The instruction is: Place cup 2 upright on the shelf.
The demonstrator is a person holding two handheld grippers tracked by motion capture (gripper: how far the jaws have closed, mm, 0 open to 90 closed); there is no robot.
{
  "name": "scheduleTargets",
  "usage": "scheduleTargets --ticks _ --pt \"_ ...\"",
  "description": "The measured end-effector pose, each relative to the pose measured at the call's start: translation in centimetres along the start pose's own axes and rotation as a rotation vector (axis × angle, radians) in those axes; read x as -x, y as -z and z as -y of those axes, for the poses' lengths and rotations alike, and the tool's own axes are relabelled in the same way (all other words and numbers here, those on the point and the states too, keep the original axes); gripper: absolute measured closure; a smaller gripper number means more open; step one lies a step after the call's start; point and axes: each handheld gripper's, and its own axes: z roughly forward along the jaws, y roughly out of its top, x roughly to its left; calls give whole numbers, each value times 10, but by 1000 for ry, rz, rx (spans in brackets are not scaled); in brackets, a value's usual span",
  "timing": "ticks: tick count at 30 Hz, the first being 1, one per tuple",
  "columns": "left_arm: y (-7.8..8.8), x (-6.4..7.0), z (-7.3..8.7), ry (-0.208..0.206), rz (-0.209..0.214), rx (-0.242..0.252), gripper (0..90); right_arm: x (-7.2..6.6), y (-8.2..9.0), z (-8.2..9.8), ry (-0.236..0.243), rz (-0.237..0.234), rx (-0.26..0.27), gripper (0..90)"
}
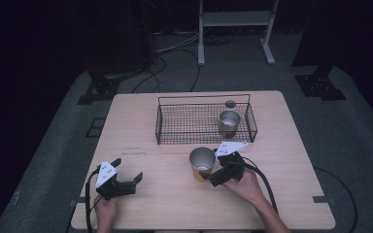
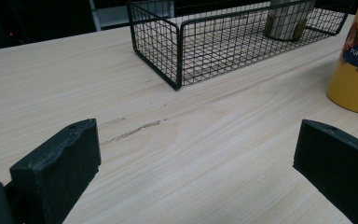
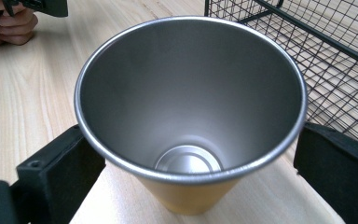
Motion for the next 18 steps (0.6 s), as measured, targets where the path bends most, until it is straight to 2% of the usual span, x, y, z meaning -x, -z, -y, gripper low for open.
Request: scheduleTargets --ticks 15,18 --pt "0 0 0 1 0 1 0 0 -10 -4 3 -11 7 14" --pt "0 0 0 0 0 1 0 0 -8 -4 4 -20 12 49"
